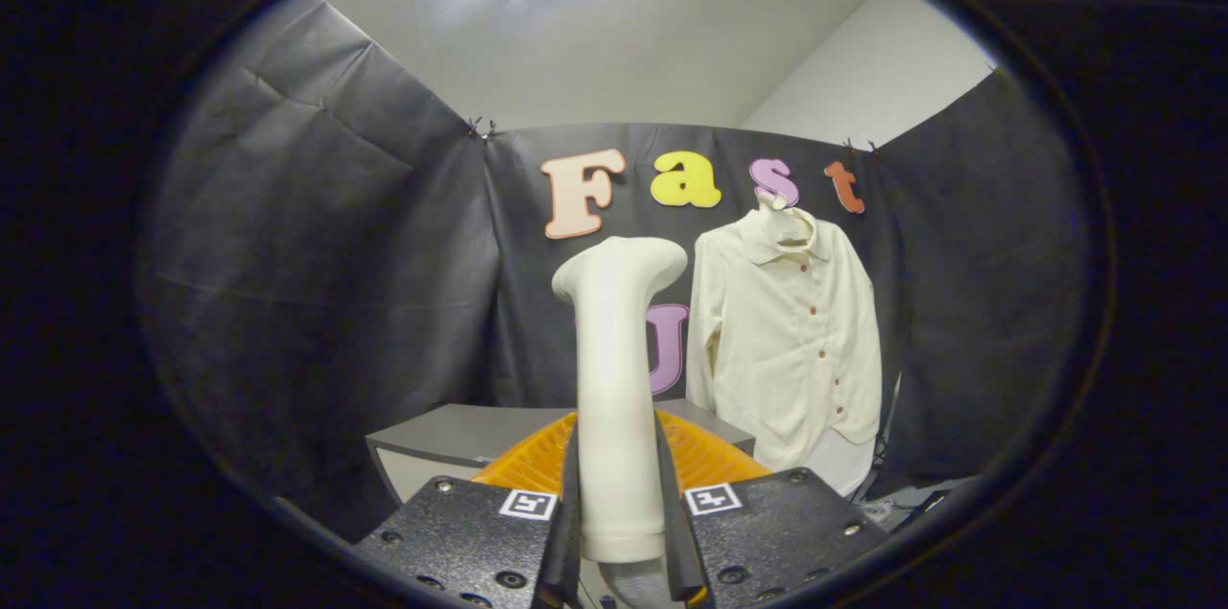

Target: Iron the clothes twice with a garment steamer, once on the left side and once on the right side.

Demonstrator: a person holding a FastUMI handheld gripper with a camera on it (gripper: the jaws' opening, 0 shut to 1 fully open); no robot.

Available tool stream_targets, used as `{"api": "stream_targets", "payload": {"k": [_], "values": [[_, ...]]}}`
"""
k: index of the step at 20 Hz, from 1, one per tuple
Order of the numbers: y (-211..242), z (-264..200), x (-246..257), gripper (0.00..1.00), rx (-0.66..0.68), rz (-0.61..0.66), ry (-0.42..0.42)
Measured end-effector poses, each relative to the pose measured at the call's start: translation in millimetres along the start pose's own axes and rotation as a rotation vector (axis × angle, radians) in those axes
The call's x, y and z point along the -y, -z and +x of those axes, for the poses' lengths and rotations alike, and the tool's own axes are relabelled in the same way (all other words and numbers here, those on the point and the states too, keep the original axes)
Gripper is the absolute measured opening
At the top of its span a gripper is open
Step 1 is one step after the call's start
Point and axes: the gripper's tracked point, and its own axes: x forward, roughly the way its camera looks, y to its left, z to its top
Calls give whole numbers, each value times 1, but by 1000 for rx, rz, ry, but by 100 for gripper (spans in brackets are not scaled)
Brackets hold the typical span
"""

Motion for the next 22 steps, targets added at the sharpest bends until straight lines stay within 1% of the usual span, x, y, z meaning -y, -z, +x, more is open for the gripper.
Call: {"api": "stream_targets", "payload": {"k": [4,9,22], "values": [[0,-6,0,34,-7,14,1],[8,-7,0,34,-16,-19,-3],[23,-3,0,34,-41,-2,1]]}}
